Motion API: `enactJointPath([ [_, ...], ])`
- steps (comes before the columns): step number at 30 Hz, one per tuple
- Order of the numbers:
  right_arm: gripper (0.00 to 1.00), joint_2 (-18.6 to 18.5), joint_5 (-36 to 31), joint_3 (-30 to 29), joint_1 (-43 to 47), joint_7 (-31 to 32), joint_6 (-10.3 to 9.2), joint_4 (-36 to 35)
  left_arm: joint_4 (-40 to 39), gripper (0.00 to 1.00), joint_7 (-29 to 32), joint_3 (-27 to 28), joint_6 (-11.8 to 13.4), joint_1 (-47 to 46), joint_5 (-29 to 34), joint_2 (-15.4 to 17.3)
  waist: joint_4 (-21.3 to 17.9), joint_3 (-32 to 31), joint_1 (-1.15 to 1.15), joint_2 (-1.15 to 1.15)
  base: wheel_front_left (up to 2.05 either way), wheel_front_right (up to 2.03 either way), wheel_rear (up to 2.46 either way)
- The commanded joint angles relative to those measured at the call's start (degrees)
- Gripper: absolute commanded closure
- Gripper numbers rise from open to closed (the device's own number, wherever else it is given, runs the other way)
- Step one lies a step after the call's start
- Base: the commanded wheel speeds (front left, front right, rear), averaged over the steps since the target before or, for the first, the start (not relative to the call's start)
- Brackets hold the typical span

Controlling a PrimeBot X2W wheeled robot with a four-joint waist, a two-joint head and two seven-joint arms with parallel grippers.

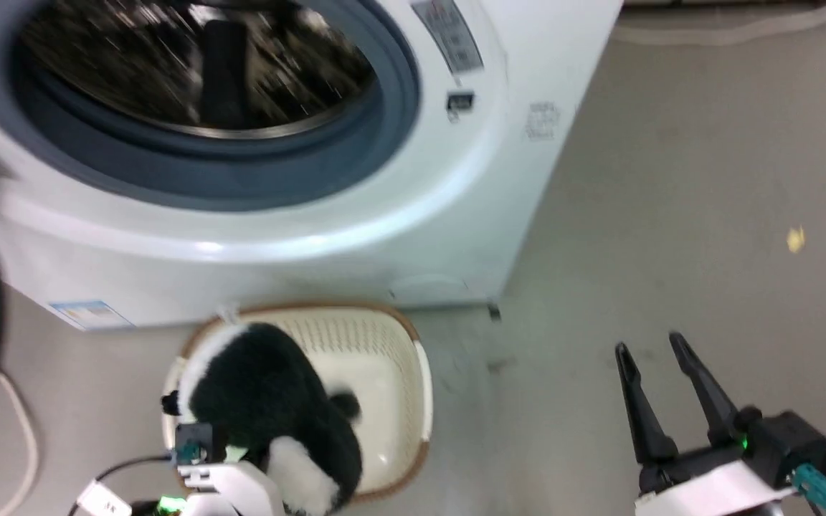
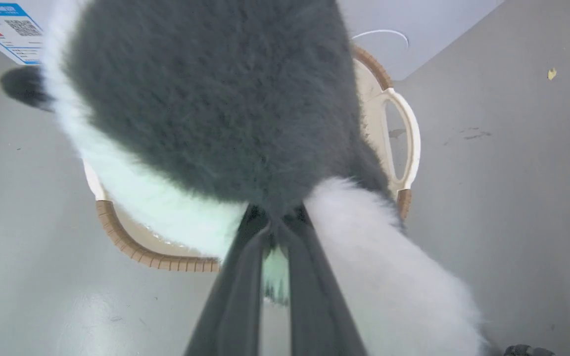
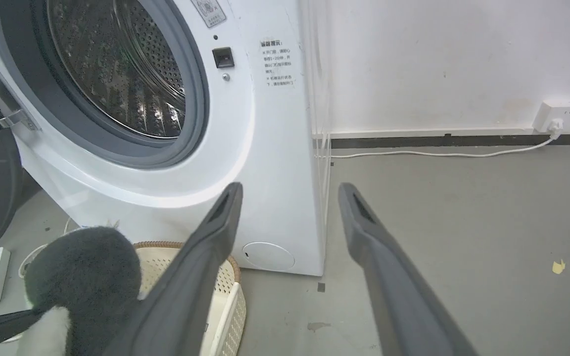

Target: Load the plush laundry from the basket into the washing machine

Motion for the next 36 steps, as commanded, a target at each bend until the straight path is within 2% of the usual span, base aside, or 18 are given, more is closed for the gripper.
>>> enactJointPath([
  [1,0.00,0.19,-0.24,-0.25,0.94,-0.25,-0.05,0.15,-1.34,1.00,-0.65,0.17,-0.24,0.95,-0.43,0.20,3.47,-5.41,0.02,0.00,0.00,0.00,0.00],
  [3,0.00,0.19,-0.33,-0.63,2.00,-0.25,-0.05,0.20,-6.37,1.00,-0.89,1.40,-0.14,2.66,-0.68,0.65,4.26,-7.09,0.02,0.00,0.00,0.00,0.00],
  [6,0.00,0.19,-0.41,-0.81,3.25,-0.25,-0.05,0.03,-18.49,1.00,-0.94,4.77,1.07,7.65,1.09,1.65,4.90,-9.22,0.02,0.00,0.00,0.00,0.00],
  [10,0.00,0.19,-0.46,-0.92,4.48,-0.25,-0.05,-0.12,-32.19,1.00,-0.96,9.26,1.88,15.09,3.70,1.40,5.36,-10.84,0.02,0.00,0.00,0.00,0.00],
  [15,0.00,0.19,-0.61,-1.09,5.25,-0.25,-0.05,-0.36,-44.08,1.00,-0.96,12.29,1.72,19.96,7.38,0.57,5.59,-11.44,0.02,0.00,0.00,0.00,0.00],
  [20,0.00,0.19,-0.75,-0.97,4.96,-0.25,-0.05,-1.39,-53.64,1.00,-0.97,14.97,1.68,20.59,9.20,-0.80,5.25,-9.15,0.02,0.00,0.00,0.00,0.00],
  [26,0.00,0.19,-0.88,-0.11,2.56,-0.25,-0.05,-2.48,-56.66,1.00,-0.39,15.87,1.21,14.28,9.21,0.31,3.51,-3.14,0.02,0.00,0.00,0.00,0.00],
  [36,0.00,0.19,0.60,0.57,-4.34,-0.25,-0.05,-3.66,-54.77,1.00,7.88,17.79,0.81,-7.86,7.47,6.44,-2.43,11.10,0.02,0.00,0.00,0.00,0.00],
])
